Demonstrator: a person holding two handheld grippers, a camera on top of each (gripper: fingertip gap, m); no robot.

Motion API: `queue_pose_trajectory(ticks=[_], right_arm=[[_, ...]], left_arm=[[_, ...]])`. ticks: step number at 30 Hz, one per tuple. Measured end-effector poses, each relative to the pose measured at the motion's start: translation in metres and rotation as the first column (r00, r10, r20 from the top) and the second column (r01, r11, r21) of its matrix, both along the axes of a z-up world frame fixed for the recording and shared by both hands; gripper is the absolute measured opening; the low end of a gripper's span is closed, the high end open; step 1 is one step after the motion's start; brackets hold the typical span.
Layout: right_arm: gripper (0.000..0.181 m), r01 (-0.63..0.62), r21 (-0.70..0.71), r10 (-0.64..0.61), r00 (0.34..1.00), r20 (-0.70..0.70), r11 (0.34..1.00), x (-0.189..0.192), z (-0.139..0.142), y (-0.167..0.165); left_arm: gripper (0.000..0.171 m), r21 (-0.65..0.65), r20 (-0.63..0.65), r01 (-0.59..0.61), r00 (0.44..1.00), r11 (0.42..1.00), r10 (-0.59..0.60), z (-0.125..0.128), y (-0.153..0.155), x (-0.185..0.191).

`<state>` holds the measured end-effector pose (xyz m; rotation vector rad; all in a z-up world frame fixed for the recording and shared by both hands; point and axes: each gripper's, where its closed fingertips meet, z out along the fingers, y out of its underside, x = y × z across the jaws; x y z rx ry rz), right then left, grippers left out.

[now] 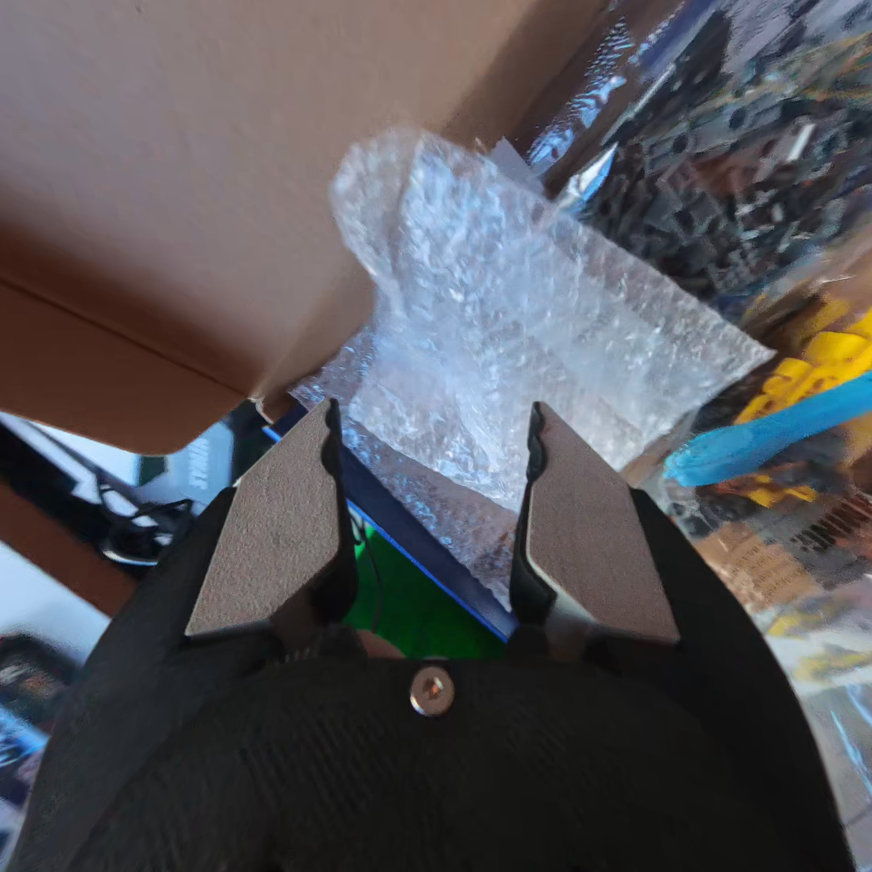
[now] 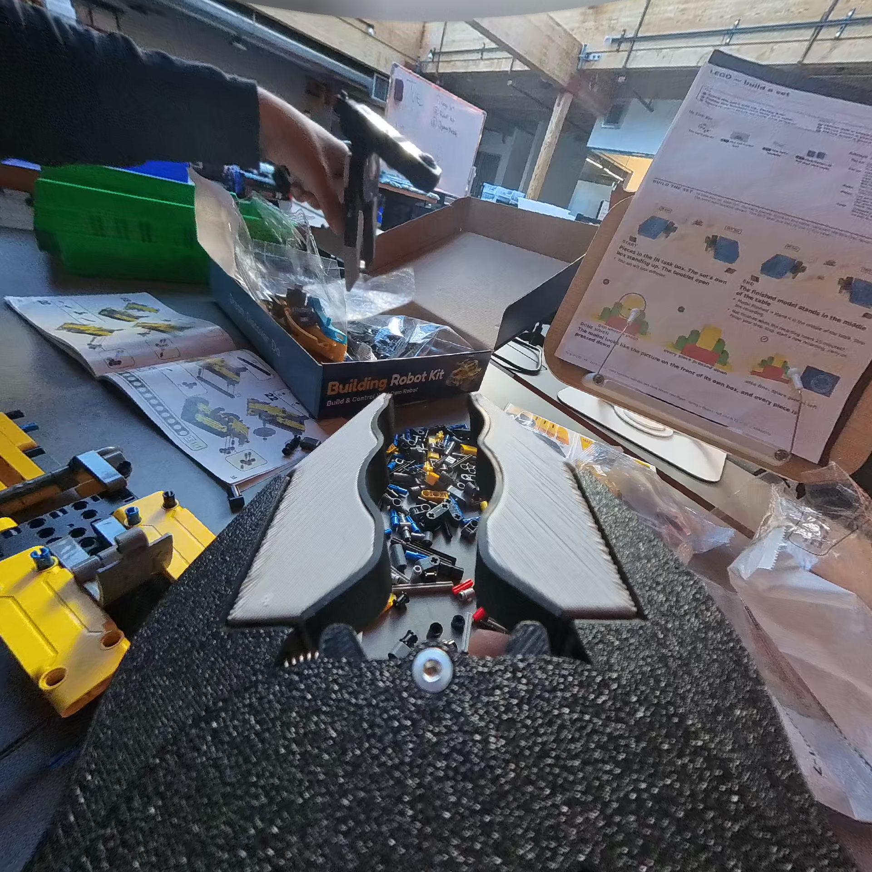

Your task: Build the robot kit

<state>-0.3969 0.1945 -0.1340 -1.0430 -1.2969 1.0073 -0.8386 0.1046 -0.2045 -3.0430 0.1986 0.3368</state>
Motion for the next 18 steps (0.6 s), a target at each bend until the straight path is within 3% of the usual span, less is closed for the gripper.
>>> queue_pose_trajectory(ticks=[4,6,8,9,11,13,15,18], right_arm=[[0.030,-0.020,-0.013,0.019,1.000,-0.012,1.000,0.001,0.003,-0.003],[0.030,-0.029,-0.020,0.028,1.000,-0.011,0.999,0.001,0.002,-0.004],[0.029,-0.035,-0.025,0.035,0.999,-0.010,0.999,0.001,0.002,-0.005],[0.030,-0.037,-0.026,0.036,0.999,-0.010,0.999,0.001,0.002,-0.005],[0.030,-0.037,-0.020,0.036,0.999,-0.012,0.999,0.002,0.003,-0.005],[0.029,-0.029,-0.014,0.029,0.999,-0.019,0.999,0.005,0.005,-0.004],[0.028,-0.030,-0.020,0.029,0.999,-0.032,0.999,0.007,0.008,-0.003],[0.028,-0.043,-0.040,0.041,0.998,-0.043,0.998,0.009,0.011,-0.003]], left_arm=[[0.075,0.173,0.096,0.174,0.977,0.969,-0.193,0.019,0.048,0.043],[0.076,0.269,0.138,0.332,0.916,0.904,-0.378,0.027,0.073,0.080],[0.075,0.275,0.083,0.461,0.863,0.844,-0.499,0.019,0.092,0.096],[0.067,0.236,0.056,0.493,0.854,0.838,-0.518,0.008,0.099,0.096],[0.031,0.137,0.145,0.494,0.848,0.859,-0.511,-0.021,0.098,0.105],[0.014,0.051,0.210,0.458,0.864,0.887,-0.458,-0.040,0.090,0.105],[0.000,0.069,0.192,0.463,0.863,0.883,-0.468,-0.029,0.088,0.102],[0.000,0.248,0.191,0.419,0.863,0.873,-0.468,0.010,0.090,0.101]])
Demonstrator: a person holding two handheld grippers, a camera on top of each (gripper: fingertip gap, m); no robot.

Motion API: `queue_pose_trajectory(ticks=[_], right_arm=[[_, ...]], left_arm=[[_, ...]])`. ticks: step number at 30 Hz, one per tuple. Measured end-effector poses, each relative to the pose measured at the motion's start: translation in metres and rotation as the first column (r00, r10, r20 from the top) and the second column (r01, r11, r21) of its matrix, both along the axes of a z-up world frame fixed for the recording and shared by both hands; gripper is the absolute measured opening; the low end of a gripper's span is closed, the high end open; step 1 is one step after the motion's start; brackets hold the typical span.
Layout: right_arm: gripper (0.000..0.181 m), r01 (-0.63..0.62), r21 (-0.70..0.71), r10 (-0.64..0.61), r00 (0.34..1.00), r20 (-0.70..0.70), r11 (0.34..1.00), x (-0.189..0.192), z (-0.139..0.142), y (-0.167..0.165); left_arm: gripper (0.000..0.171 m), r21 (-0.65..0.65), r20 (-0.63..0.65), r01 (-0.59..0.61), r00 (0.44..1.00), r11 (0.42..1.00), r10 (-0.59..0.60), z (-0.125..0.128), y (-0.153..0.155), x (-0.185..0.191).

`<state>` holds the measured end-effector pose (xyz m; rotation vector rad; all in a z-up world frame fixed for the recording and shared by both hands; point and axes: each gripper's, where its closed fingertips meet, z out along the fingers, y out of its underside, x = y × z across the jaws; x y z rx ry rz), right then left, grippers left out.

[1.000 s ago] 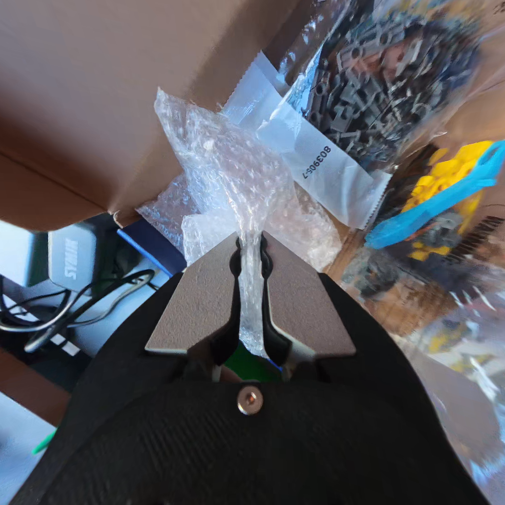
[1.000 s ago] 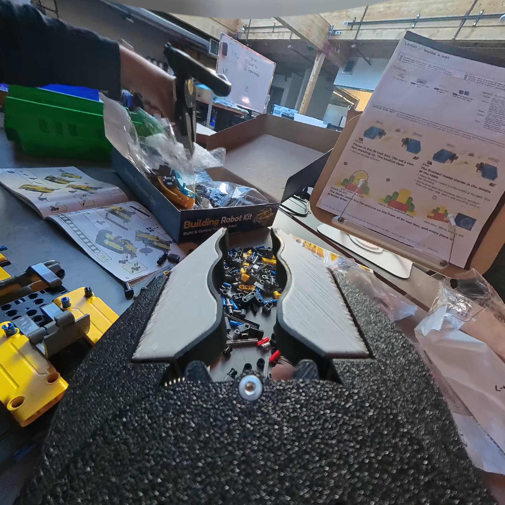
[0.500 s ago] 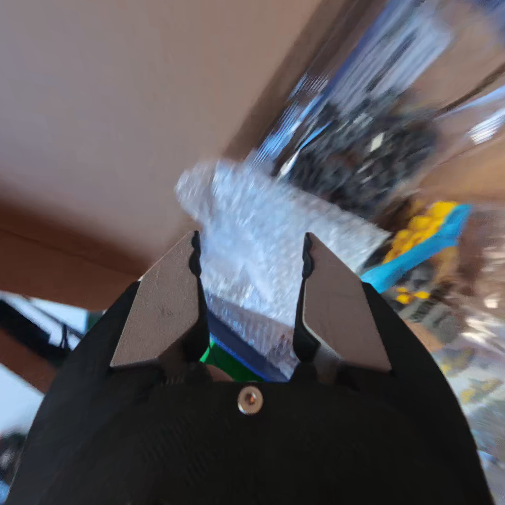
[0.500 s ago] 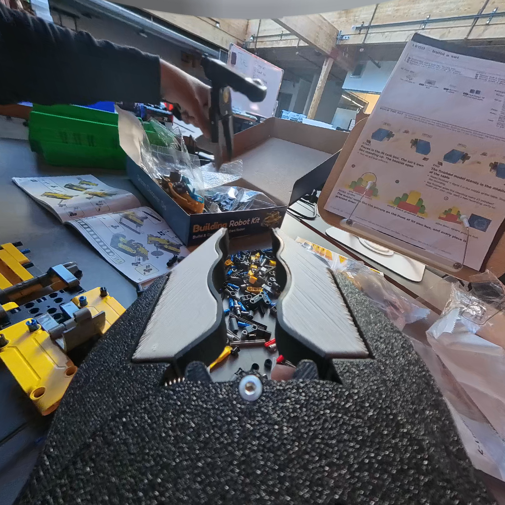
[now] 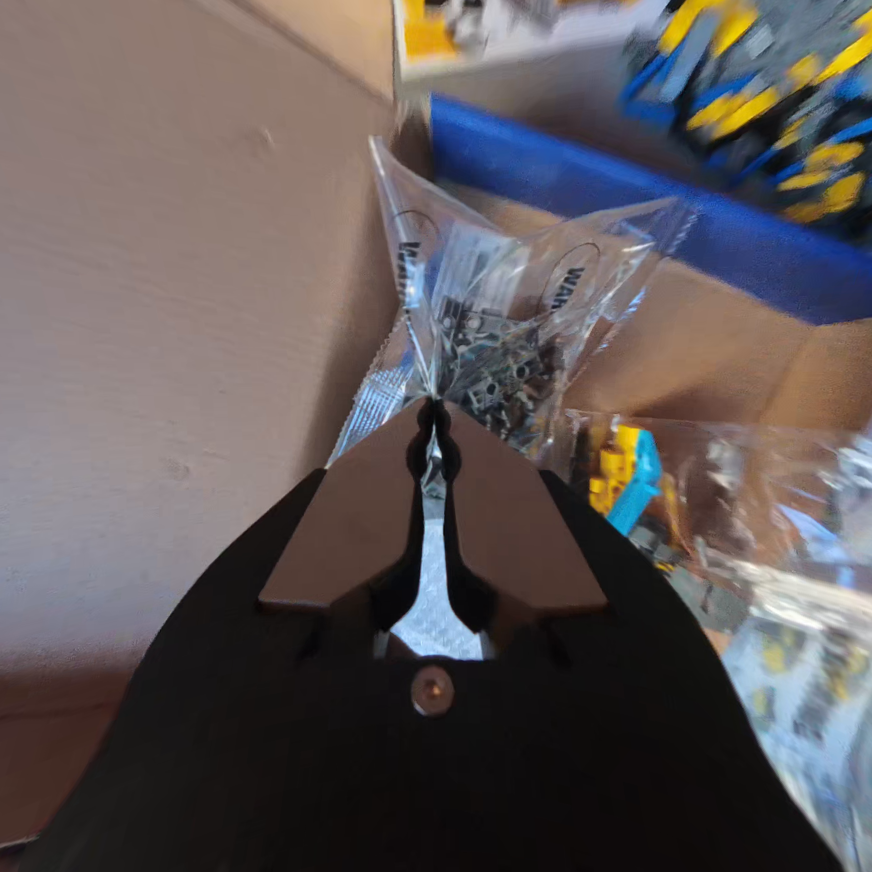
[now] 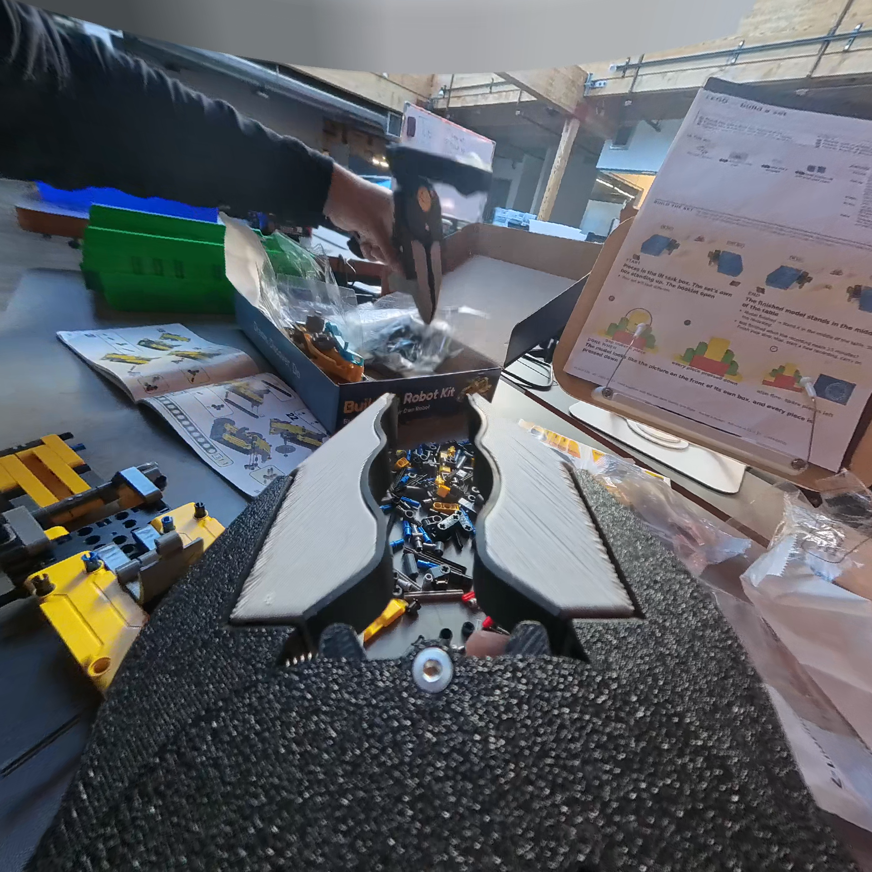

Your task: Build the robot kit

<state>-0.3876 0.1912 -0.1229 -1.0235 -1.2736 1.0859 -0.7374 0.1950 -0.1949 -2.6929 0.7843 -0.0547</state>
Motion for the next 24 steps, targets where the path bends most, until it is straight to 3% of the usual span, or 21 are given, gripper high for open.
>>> queue_pose_trajectory(ticks=[2,6,9,11,12,17,24], right_arm=[[0.029,-0.006,-0.007,0.006,1.000,0.001,1.000,0.000,0.000,-0.001],[0.029,-0.014,-0.007,0.014,1.000,0.010,1.000,-0.002,-0.002,-0.004],[0.029,-0.014,0.002,0.014,1.000,0.020,1.000,-0.003,-0.004,-0.005],[0.029,-0.007,0.008,0.007,0.999,0.032,1.000,-0.004,-0.006,-0.004],[0.029,-0.006,0.009,0.006,0.999,0.037,1.000,-0.004,-0.008,-0.004],[0.028,-0.004,0.024,0.003,0.999,0.044,1.000,-0.004,-0.009,-0.006],[0.028,-0.011,0.021,0.010,0.999,0.038,1.000,-0.004,-0.007,-0.008]], left_arm=[[0.000,0.188,0.103,0.042,0.993,0.981,-0.062,0.034,-0.002,0.006],[0.000,0.463,0.328,-0.008,0.930,0.886,-0.164,0.098,-0.017,0.011],[0.000,0.594,0.558,-0.086,0.760,0.800,-0.333,0.152,-0.039,0.025],[0.000,0.648,0.651,-0.145,0.614,0.747,-0.446,0.184,-0.052,0.028],[0.000,0.668,0.665,-0.178,0.578,0.722,-0.473,0.195,-0.054,0.026],[0.000,0.722,0.669,-0.206,0.448,0.660,-0.593,0.222,-0.068,0.033],[0.000,0.725,0.665,-0.151,0.407,0.672,-0.626,0.223,-0.071,0.051]])
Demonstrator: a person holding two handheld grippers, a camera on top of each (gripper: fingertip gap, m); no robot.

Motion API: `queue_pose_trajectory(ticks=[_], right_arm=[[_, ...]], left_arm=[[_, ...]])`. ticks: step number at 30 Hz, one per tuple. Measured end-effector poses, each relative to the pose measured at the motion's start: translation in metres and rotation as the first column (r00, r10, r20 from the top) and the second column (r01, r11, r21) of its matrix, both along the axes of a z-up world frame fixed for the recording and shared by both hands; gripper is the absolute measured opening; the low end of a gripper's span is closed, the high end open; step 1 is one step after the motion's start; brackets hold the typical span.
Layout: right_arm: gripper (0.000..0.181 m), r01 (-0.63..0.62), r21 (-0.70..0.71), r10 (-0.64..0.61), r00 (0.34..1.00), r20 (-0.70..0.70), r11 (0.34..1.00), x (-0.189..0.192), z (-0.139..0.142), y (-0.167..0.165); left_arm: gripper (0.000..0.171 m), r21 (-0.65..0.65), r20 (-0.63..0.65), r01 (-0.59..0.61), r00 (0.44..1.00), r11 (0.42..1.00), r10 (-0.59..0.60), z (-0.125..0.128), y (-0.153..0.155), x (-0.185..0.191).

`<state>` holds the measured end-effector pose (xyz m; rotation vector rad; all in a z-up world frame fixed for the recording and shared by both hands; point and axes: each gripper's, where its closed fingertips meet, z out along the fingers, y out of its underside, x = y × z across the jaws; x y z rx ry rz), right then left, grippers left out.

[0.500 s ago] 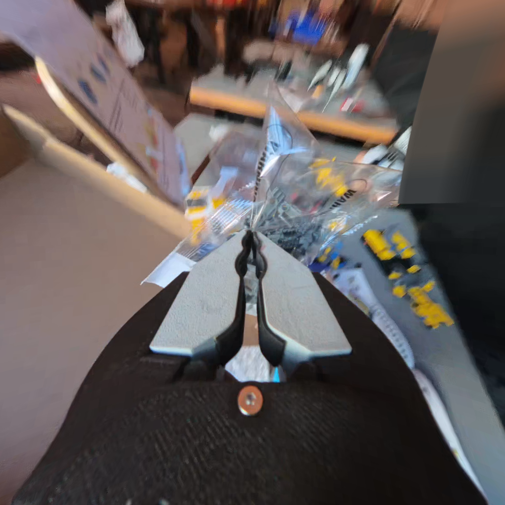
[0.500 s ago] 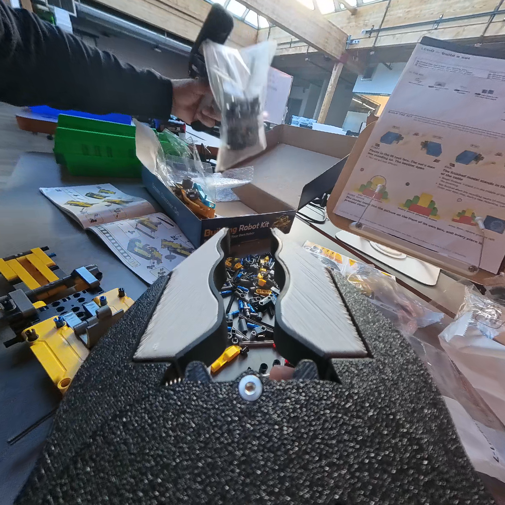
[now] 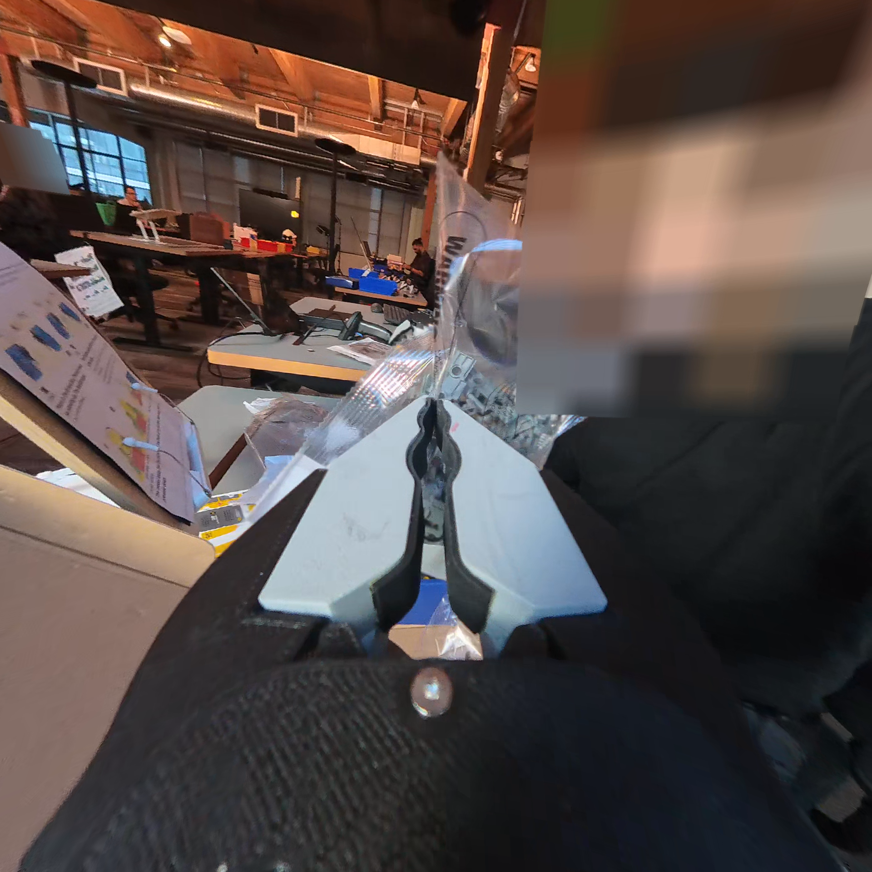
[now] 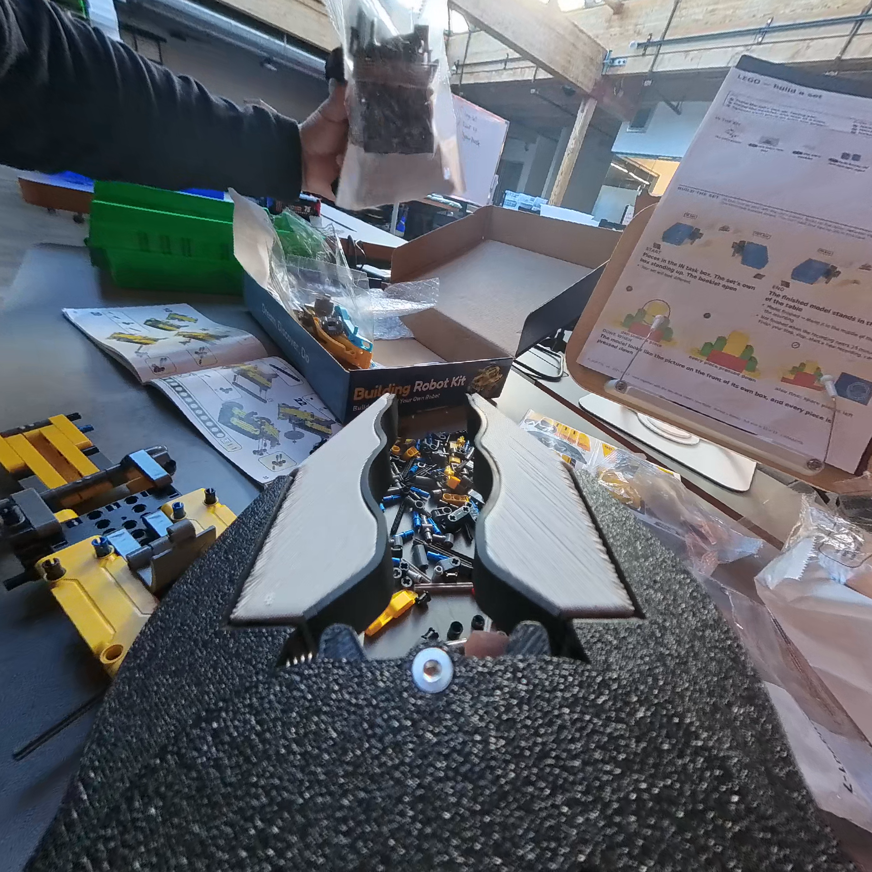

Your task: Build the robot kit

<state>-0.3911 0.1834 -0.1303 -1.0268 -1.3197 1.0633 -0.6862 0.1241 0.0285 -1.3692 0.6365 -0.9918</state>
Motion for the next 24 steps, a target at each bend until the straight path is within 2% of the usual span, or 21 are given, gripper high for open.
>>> queue_pose_trajectory(ticks=[5,7,8,10,11,13,15,16,18,20,22,23,24], right_arm=[[0.028,0.003,-0.002,-0.003,1.000,-0.006,1.000,0.001,0.001,0.001],[0.028,0.001,-0.006,-0.001,1.000,-0.004,1.000,0.001,0.001,0.001],[0.028,0.000,-0.008,0.000,1.000,-0.004,1.000,0.001,0.001,0.000],[0.028,-0.001,-0.007,0.001,1.000,-0.006,1.000,0.001,0.001,0.000],[0.028,-0.001,-0.005,0.001,1.000,-0.006,1.000,0.001,0.001,0.000],[0.028,-0.003,-0.005,0.003,1.000,-0.004,1.000,0.000,0.001,-0.001],[0.028,-0.005,-0.003,0.005,1.000,-0.003,1.000,0.000,0.001,-0.002],[0.028,-0.004,-0.001,0.004,1.000,-0.003,1.000,0.000,0.000,-0.002],[0.028,-0.003,0.000,0.003,1.000,-0.002,1.000,0.001,0.000,-0.002],[0.028,0.000,0.002,0.000,1.000,-0.003,1.000,0.001,0.000,-0.002],[0.028,0.000,-0.001,0.000,1.000,-0.003,1.000,0.001,0.000,-0.001],[0.028,-0.001,-0.003,0.001,1.000,-0.003,1.000,0.001,0.000,-0.002],[0.028,-0.004,-0.004,0.004,1.000,-0.003,1.000,0.000,0.000,-0.002]], left_arm=[[0.000,-0.084,-0.055,-0.060,0.997,0.995,0.055,-0.015,0.017,0.000],[0.000,-0.169,-0.138,-0.151,0.982,0.974,0.129,-0.035,0.033,-0.004],[0.000,-0.211,-0.191,-0.237,0.961,0.948,0.198,-0.048,0.046,-0.011],[0.000,-0.316,-0.290,-0.402,0.903,0.859,0.316,-0.079,0.066,-0.027],[0.000,-0.379,-0.342,-0.480,0.867,0.791,0.363,-0.097,0.074,-0.036],[0.003,-0.509,-0.431,-0.551,0.828,0.661,0.359,-0.135,0.076,-0.043],[0.019,-0.582,-0.495,-0.594,0.800,0.555,0.338,-0.162,0.072,-0.048],[0.029,-0.600,-0.529,-0.638,0.769,0.483,0.358,-0.170,0.070,-0.057],[0.041,-0.599,-0.594,-0.721,0.692,0.347,0.411,-0.174,0.064,-0.081],[0.054,-0.560,-0.670,-0.789,0.611,0.255,0.421,-0.174,0.050,-0.101],[0.089,-0.486,-0.784,-0.859,0.509,0.160,0.355,-0.186,0.028,-0.118],[0.104,-0.461,-0.830,-0.879,0.477,0.124,0.290,-0.197,0.015,-0.122],[0.109,-0.433,-0.869,-0.897,0.442,0.090,0.221,-0.211,0.003,-0.127]])
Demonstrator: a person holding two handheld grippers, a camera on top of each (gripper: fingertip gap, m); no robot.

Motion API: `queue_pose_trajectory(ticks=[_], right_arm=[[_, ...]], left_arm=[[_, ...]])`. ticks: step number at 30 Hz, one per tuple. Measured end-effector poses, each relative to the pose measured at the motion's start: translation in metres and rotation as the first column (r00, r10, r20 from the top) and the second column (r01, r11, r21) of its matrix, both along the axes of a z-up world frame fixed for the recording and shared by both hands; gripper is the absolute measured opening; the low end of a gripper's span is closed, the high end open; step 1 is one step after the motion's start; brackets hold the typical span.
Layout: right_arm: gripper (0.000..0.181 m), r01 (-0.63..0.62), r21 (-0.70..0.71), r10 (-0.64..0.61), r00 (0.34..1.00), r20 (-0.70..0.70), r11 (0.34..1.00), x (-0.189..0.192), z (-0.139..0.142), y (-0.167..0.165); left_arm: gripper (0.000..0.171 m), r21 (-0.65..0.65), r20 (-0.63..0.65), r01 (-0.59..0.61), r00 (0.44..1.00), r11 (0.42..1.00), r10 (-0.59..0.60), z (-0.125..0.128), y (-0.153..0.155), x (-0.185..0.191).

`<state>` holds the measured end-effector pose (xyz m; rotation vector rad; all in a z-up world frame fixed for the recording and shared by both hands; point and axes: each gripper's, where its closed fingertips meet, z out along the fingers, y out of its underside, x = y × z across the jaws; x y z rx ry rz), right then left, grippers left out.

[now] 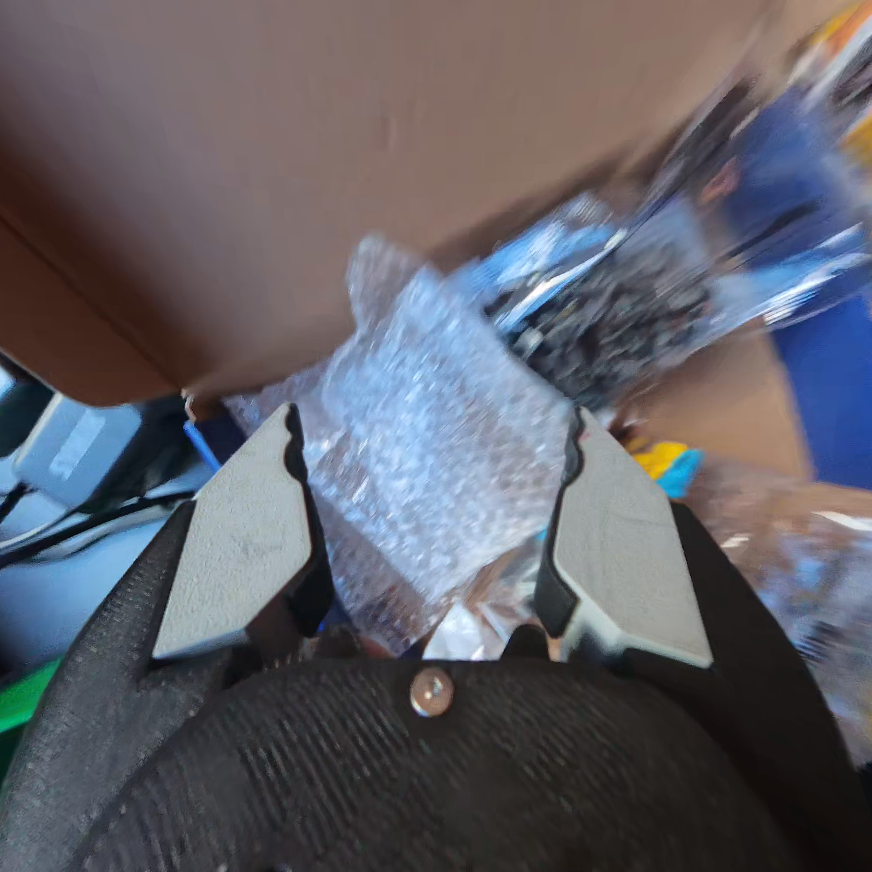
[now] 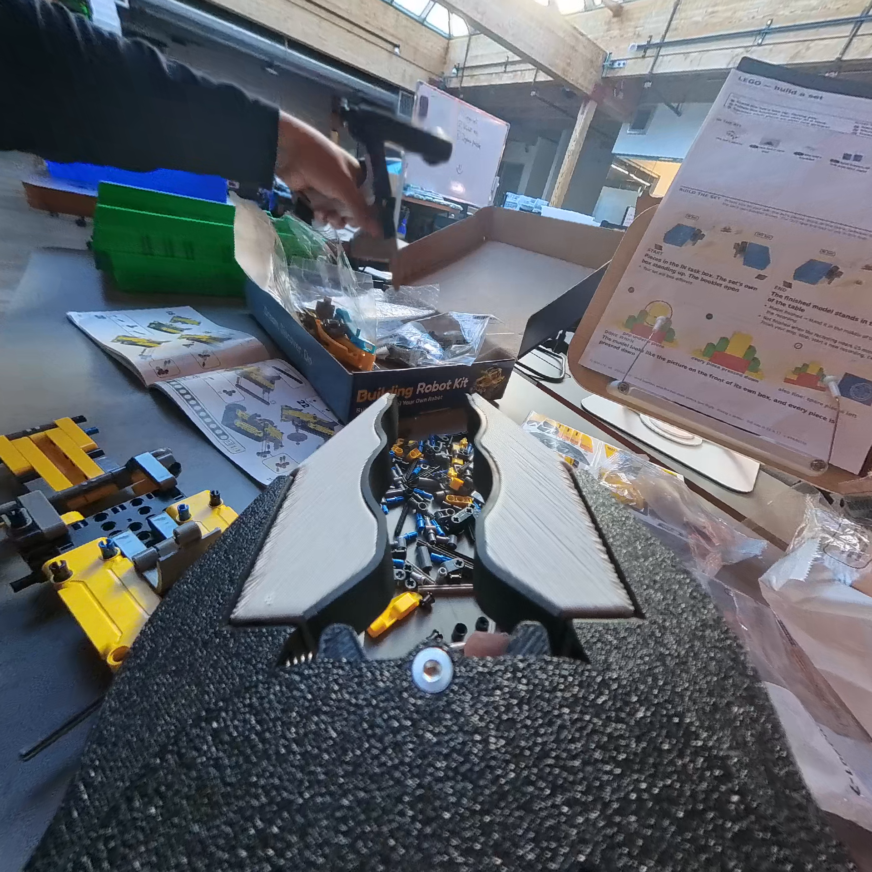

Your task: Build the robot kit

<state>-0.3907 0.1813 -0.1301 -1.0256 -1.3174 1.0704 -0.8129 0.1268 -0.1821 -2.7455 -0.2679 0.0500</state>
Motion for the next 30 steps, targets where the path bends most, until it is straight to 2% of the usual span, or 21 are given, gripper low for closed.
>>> queue_pose_trajectory(ticks=[3,5,7,8,9,10,13,15,18,22,24,27,30], right_arm=[[0.028,-0.003,0.008,0.003,1.000,0.005,1.000,-0.001,-0.001,-0.002],[0.028,-0.002,0.016,0.001,1.000,0.010,1.000,-0.001,-0.002,-0.003],[0.027,0.001,0.018,-0.001,1.000,0.011,1.000,-0.001,-0.002,-0.002],[0.028,0.002,0.016,-0.002,1.000,0.010,1.000,-0.001,-0.002,-0.002],[0.027,0.001,0.014,-0.001,1.000,0.010,1.000,-0.001,-0.002,-0.002],[0.027,0.001,0.013,-0.001,1.000,0.008,1.000,0.000,-0.002,-0.002],[0.027,-0.003,0.009,0.003,1.000,0.005,1.000,0.000,-0.001,-0.002],[0.026,-0.009,0.011,0.008,1.000,0.008,1.000,-0.001,-0.002,-0.004],[0.026,-0.008,0.023,0.008,1.000,0.015,1.000,-0.002,-0.004,-0.005],[0.027,-0.003,0.029,0.003,1.000,0.016,1.000,-0.002,-0.004,-0.005],[0.026,-0.007,0.027,0.007,1.000,0.009,1.000,-0.002,-0.003,-0.006],[0.027,0.005,0.022,-0.005,1.000,0.003,1.000,-0.003,-0.005,-0.003],[0.027,0.029,0.011,-0.029,1.000,0.006,1.000,-0.005,-0.007,0.001]], left_arm=[[0.120,-0.284,-0.146,-0.002,0.988,0.959,-0.042,-0.050,-0.041,-0.023],[0.105,-0.409,-0.110,0.037,0.990,0.912,-0.090,-0.078,-0.063,-0.024],[0.076,-0.361,-0.032,0.044,0.998,0.931,-0.060,-0.075,-0.059,-0.019],[0.042,-0.353,-0.059,0.053,0.995,0.934,-0.079,-0.068,-0.060,-0.025],[0.014,-0.350,-0.122,0.056,0.987,0.935,-0.104,-0.057,-0.062,-0.037],[0.013,-0.338,-0.133,0.059,0.985,0.939,-0.110,-0.046,-0.063,-0.041],[0.013,-0.155,-0.119,0.014,0.992,0.988,-0.033,0.002,-0.053,-0.046],[0.014,-0.106,-0.134,-0.008,0.991,0.994,-0.007,0.027,-0.057,-0.052],[0.013,-0.076,-0.129,-0.007,0.992,0.997,-0.003,0.043,-0.064,-0.051],[0.016,-0.021,-0.096,-0.020,0.995,1.000,0.018,0.049,-0.068,-0.046],[0.030,-0.023,-0.048,-0.005,0.999,1.000,0.004,0.044,-0.070,-0.039],[0.069,0.034,-0.025,-0.019,0.999,0.999,0.020,0.051,-0.073,-0.036],[0.078,0.135,-0.046,-0.056,0.997,0.989,0.063,0.074,-0.085,-0.038]])
